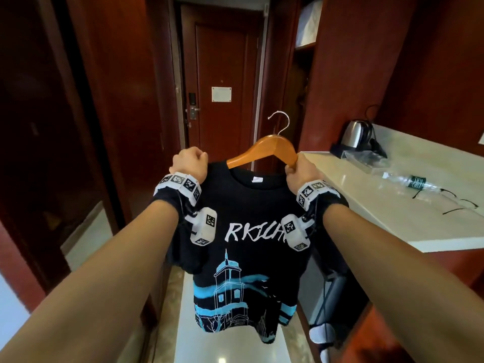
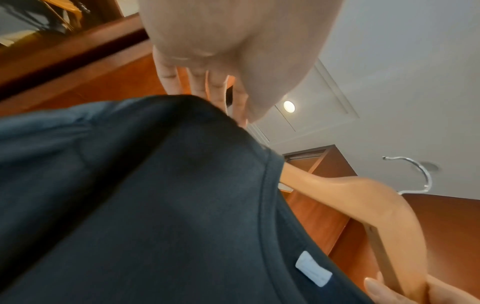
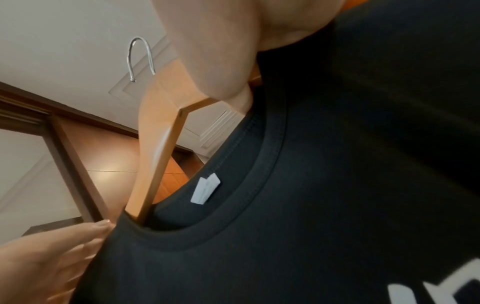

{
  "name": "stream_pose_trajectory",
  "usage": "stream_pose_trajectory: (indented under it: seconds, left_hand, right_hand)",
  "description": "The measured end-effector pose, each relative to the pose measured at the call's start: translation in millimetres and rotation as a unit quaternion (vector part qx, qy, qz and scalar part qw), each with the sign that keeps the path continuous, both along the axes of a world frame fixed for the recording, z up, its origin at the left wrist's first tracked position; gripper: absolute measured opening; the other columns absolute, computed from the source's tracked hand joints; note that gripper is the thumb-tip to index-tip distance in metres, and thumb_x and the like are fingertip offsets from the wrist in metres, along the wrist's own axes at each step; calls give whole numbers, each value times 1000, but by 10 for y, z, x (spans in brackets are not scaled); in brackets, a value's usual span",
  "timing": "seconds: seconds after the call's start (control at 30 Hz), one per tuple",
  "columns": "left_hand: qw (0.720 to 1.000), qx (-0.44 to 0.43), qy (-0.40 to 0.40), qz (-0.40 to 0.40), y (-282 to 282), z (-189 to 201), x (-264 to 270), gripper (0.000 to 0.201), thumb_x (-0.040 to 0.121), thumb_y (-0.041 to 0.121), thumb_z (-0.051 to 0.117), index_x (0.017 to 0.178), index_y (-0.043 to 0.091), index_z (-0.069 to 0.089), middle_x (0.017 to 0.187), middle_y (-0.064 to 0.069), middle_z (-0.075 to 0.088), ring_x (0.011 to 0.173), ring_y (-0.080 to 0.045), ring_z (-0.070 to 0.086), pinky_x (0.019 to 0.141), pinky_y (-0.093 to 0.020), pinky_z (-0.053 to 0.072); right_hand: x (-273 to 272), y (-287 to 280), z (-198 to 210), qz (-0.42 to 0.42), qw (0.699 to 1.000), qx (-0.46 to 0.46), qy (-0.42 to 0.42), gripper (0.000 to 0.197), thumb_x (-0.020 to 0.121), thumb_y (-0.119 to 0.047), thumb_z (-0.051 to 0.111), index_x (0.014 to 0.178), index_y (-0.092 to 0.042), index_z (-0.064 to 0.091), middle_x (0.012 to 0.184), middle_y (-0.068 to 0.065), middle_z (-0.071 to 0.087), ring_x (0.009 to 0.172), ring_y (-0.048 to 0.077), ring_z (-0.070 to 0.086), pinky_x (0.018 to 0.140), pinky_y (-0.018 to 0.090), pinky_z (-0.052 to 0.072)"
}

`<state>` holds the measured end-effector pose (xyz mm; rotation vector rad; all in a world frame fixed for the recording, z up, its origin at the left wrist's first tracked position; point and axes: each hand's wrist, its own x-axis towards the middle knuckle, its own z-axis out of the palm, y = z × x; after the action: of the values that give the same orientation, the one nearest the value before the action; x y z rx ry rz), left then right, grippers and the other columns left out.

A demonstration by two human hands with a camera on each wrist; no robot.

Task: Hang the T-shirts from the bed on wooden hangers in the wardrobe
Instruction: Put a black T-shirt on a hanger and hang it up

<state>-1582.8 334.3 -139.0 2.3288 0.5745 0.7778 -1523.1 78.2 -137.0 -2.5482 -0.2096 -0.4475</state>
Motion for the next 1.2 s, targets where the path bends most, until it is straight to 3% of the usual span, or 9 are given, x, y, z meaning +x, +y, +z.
stream_pose_trajectory:
  seconds: [0.1,0.27,0.33,0.43,0.53,0.67,0.87,1.07,1.2]
  left_hand:
    - [998,-5,21,-67,-58,-16,449,35,100,46,42,99,20,65,96,-2,64,103,-30,61,95,-45,47]
    - [981,31,100,-162,-91,-96,1208,53,100,61,26,99,21,61,88,3,61,96,-26,59,99,-44,41]
    - [979,46,100,-173,-31,-84,1559,53,97,64,33,101,20,62,92,0,64,93,-24,60,91,-41,44]
    - [974,74,99,-190,149,-50,2157,42,90,65,49,88,24,58,83,3,63,82,-19,61,84,-39,45]
    - [974,94,95,-182,323,72,2792,34,89,59,57,79,27,55,76,4,61,81,-21,63,84,-39,48]
    - [977,121,65,-161,554,220,3587,36,93,60,50,76,28,50,77,6,58,82,-23,61,90,-43,45]
    - [979,134,41,-151,836,344,4548,36,95,58,49,80,25,51,77,8,57,81,-21,57,89,-40,36]
    - [975,148,42,-162,1062,295,5573,31,96,54,51,86,25,54,78,7,59,82,-23,60,90,-43,43]
    - [971,173,28,-164,1088,290,6254,23,96,50,51,91,28,52,87,4,62,84,-25,61,83,-43,47]
  right_hand:
    - [387,27,-23,-7,1000,-18,5,14,101,-26,48,111,-16,50,101,7,64,100,32,60,97,49,45]
    - [1087,291,-18,4,998,-56,-13,14,101,-29,46,110,-18,48,100,6,64,101,33,60,96,45,42]
    - [1426,418,-9,0,998,-65,-27,13,101,-29,46,108,-18,47,99,6,63,101,33,61,95,45,42]
    - [1954,605,18,2,998,-60,-25,11,101,-30,46,100,-21,41,90,2,57,96,32,61,94,47,44]
    - [2506,793,115,20,998,-60,-22,14,102,-35,46,101,-21,43,90,1,59,92,32,61,90,43,43]
    - [3226,963,253,35,998,-41,-44,25,101,-43,47,106,-19,48,89,1,58,83,29,55,82,39,41]
    - [4267,1157,338,44,997,-57,-25,32,98,-57,45,94,-25,46,86,0,61,84,30,62,81,41,48]
    - [5258,1281,316,56,995,-80,-15,27,98,-51,49,100,-25,54,93,1,63,87,29,62,80,41,50]
    - [5987,1302,336,83,993,-73,-34,18,97,-45,54,95,-27,56,87,-1,63,83,27,62,74,37,49]
